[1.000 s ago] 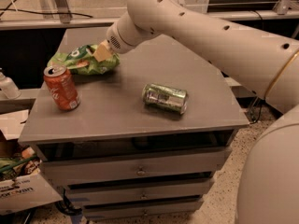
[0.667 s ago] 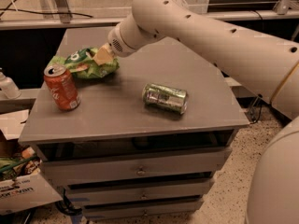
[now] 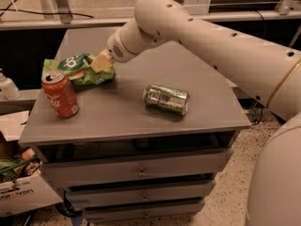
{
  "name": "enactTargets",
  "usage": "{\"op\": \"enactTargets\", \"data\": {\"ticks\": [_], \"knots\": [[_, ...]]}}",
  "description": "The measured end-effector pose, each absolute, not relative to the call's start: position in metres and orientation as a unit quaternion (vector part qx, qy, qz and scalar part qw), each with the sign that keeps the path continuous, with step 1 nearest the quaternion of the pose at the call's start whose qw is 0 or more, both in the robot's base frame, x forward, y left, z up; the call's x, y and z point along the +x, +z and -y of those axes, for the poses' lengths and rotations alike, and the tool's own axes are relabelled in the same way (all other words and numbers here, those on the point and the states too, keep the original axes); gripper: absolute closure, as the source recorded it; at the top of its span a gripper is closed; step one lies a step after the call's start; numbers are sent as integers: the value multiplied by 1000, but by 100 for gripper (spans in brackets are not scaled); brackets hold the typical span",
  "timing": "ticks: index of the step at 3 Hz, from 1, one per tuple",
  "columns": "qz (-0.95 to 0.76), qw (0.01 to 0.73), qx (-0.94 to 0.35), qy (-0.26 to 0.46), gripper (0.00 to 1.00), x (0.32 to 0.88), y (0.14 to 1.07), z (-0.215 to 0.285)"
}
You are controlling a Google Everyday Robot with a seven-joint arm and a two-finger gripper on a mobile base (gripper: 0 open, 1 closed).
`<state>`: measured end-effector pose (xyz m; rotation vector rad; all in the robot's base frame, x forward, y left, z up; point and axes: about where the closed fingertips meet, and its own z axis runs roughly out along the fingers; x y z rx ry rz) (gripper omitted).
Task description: Move green rice chip bag near coke can
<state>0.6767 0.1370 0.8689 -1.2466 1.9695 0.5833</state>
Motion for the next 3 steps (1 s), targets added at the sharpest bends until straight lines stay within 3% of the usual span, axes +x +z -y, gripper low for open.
{"op": "enactTargets", "data": {"ticks": [2, 3], "knots": [[-760, 354, -492, 236, 14, 672, 864, -139], [-759, 352, -494, 237, 0, 671, 863, -139]]}}
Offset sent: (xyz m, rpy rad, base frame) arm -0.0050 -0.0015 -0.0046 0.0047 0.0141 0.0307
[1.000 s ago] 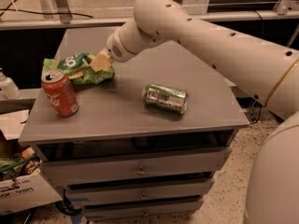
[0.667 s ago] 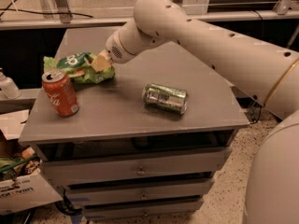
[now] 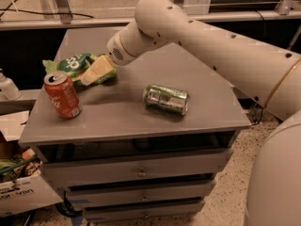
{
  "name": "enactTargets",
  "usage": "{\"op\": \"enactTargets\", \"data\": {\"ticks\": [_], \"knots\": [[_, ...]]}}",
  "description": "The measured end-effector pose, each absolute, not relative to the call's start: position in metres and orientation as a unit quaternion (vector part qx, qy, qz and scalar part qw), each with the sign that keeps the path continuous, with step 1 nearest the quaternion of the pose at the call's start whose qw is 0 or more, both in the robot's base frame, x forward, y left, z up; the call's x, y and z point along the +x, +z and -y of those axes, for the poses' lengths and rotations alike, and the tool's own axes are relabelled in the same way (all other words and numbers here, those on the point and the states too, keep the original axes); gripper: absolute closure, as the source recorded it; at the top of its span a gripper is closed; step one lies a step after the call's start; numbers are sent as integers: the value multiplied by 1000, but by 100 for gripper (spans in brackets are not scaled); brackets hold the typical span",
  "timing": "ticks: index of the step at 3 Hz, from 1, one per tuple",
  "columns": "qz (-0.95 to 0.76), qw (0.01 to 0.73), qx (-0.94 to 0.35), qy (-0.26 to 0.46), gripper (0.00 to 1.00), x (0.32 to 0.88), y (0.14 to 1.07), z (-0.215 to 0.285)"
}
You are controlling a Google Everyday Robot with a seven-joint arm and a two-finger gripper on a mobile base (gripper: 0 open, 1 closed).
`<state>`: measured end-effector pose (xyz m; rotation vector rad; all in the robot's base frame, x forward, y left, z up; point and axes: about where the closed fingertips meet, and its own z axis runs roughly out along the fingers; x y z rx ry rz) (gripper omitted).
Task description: Move green rice chip bag near coke can
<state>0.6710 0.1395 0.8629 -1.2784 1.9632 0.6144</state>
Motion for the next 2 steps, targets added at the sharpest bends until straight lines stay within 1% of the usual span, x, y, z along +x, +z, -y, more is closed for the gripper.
{"op": "enactTargets", "data": {"ticks": [1, 2], "knots": [[-768, 387, -461, 222, 0, 687, 860, -91], [-764, 389, -463, 224, 0, 687, 861, -92]]}}
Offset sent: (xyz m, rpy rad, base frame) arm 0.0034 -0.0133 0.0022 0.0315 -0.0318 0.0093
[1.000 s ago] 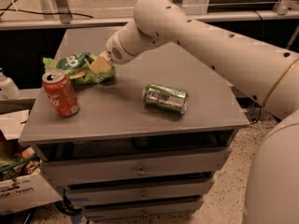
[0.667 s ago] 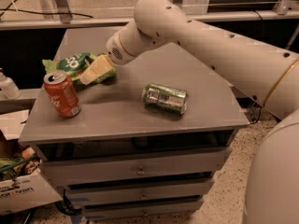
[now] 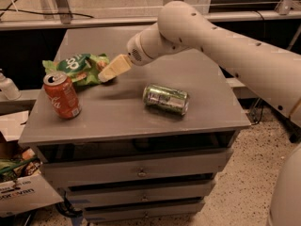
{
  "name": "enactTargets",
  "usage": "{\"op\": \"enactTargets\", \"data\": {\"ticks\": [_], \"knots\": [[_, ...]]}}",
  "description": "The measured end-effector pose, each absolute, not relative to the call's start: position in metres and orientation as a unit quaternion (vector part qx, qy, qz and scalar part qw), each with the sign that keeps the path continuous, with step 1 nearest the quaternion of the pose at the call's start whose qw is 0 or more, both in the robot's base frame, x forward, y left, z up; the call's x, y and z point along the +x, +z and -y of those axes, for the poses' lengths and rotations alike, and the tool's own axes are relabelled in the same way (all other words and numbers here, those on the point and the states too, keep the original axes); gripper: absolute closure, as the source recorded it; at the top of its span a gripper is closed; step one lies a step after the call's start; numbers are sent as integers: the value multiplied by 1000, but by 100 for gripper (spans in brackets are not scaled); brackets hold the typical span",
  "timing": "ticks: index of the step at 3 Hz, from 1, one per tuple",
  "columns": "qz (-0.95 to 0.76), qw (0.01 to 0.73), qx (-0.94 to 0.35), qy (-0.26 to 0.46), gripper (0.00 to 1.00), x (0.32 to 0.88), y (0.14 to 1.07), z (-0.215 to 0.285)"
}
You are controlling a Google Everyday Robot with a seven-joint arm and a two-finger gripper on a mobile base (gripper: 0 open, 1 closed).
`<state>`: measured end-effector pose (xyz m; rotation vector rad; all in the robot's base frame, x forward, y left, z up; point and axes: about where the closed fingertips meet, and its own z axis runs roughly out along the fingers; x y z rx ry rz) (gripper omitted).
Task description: Move green rice chip bag near coke can
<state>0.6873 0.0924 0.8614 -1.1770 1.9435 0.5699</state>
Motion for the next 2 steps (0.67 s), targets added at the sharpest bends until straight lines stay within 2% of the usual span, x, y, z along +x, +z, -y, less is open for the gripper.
{"op": "enactTargets", "data": {"ticks": [1, 2], "knots": [[-751, 390, -480, 230, 0, 681, 870, -101], [-738, 409, -486, 230, 0, 677, 886, -87]]}}
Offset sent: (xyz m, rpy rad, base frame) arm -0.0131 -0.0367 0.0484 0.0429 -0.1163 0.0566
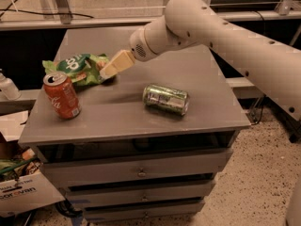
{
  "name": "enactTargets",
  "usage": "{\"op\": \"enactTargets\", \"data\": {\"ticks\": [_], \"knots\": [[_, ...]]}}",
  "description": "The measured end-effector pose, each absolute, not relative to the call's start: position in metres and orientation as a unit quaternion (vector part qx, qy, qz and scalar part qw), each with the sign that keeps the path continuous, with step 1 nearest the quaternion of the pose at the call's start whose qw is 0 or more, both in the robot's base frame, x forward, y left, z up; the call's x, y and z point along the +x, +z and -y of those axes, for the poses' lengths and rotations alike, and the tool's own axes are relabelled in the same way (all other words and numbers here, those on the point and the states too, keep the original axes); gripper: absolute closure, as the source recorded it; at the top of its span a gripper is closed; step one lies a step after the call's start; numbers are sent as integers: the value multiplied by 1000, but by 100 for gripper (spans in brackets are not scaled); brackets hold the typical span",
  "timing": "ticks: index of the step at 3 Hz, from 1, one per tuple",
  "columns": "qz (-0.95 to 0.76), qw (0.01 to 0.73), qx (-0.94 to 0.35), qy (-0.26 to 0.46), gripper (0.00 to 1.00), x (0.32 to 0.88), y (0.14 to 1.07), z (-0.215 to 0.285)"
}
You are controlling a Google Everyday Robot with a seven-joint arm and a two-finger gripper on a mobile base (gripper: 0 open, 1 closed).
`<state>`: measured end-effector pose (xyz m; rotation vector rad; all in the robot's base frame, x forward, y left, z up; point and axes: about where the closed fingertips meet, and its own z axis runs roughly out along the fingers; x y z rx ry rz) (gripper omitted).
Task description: Move green rice chip bag near coke can
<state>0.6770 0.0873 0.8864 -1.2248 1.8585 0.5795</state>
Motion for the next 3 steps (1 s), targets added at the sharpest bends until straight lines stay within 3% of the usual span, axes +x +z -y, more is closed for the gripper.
{"op": "enactTargets", "data": {"ticks": [2, 3], "knots": [[-729, 447, -478, 201, 0, 684, 907, -24], [-729, 447, -478, 202, 0, 684, 907, -24]]}}
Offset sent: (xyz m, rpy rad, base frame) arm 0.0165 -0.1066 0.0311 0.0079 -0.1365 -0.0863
